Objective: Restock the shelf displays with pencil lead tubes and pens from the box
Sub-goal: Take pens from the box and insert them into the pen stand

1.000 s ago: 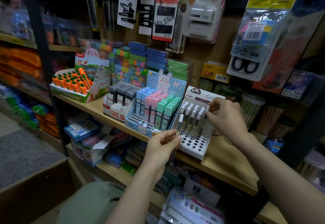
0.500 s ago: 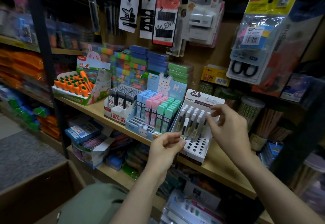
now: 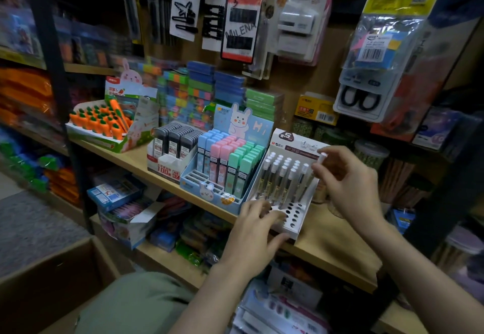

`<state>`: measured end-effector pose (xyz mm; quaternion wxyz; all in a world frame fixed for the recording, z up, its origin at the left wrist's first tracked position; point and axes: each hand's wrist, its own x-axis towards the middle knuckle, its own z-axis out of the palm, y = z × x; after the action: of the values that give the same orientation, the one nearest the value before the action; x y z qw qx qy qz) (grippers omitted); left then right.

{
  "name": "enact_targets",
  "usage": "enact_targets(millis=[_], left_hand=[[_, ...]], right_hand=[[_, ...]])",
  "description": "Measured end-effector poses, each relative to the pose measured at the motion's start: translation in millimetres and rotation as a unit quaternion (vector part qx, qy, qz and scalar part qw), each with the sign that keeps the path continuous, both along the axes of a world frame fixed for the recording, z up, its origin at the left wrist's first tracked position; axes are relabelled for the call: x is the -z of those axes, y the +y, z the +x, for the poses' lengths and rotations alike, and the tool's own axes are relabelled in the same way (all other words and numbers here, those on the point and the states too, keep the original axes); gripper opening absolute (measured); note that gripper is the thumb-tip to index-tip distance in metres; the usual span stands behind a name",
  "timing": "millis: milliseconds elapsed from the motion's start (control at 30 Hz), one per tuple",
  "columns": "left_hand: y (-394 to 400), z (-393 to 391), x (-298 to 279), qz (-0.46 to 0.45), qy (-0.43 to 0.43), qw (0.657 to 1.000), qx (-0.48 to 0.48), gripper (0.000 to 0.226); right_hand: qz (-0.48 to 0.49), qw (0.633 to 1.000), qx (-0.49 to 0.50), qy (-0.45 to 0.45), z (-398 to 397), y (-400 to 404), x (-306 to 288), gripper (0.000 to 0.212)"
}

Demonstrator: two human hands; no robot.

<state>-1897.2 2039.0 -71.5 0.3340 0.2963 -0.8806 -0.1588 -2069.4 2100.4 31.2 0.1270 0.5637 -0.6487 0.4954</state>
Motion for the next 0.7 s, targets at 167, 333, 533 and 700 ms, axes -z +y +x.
enact_targets(millis=[167,333,533,700], left_hand=[[-3,4,6,-0.031,-0.029,0.999,-0.014,0.04],[-3,4,8,-0.034,-0.028,0.999,-0.017,0.038],[-4,3,8,-0.035,-0.034,0.999,-0.022,0.035],[-5,5,9,-0.036,-0.03,0.999,-0.016,0.036]], right_hand=[[-0.017,1.0,-0.005,-0.008,1,-10,21,0.025],[0.004,1.0,0.01,-0.005,-1,-12,21,0.022],[0.033,0.998,0.035,0.043,-2,-23,8,0.032],[0.04,0.997,0.032,0.05,3,-29,17,0.029]])
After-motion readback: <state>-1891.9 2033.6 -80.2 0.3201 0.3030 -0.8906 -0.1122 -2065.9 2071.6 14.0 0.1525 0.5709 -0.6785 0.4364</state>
